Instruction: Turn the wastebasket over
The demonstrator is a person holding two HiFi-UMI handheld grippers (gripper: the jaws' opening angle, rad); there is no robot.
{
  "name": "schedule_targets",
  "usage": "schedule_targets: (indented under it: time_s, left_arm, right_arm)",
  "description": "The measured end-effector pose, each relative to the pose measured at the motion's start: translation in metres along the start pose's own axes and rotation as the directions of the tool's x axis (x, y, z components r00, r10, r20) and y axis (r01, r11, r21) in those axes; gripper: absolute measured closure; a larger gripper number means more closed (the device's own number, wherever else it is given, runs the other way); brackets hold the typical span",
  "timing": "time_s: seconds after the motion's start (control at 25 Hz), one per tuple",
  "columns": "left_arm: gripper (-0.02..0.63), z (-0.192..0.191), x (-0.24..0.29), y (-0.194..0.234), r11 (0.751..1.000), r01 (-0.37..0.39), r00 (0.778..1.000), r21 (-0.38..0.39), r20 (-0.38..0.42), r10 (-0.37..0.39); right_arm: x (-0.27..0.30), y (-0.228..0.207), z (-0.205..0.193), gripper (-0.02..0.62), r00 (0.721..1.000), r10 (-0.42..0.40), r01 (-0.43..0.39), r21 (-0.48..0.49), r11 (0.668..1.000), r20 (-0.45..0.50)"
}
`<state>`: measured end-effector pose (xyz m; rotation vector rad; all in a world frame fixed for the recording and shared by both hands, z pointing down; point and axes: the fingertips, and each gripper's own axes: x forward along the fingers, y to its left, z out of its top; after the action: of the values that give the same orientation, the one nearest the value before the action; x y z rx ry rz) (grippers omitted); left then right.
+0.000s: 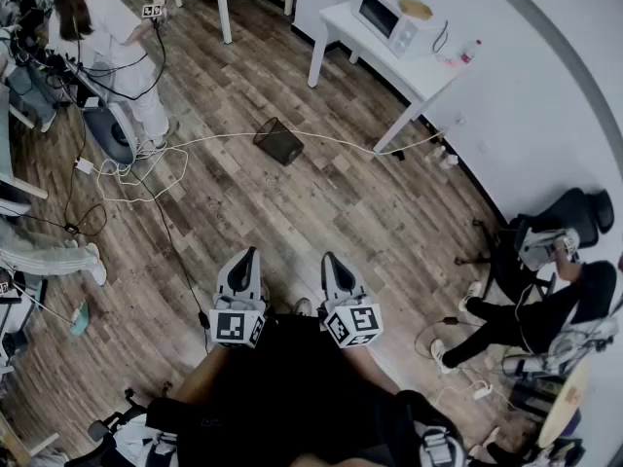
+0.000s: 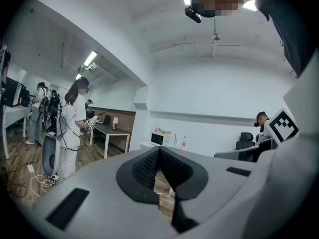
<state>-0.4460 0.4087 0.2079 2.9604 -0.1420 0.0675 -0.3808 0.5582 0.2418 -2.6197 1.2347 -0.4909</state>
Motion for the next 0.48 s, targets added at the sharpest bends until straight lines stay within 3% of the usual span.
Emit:
schedule_targets:
  time_s: [0.48]
  left_arm:
    - [0.572, -0.005, -0.007, 0.005, 1.000, 0.007, 1.000, -0.021, -0.009, -0.007]
  right_arm:
    - [0.000, 0.011, -0.003, 0.563, 1.000, 0.016, -0.016, 0.042, 0.999, -0.001]
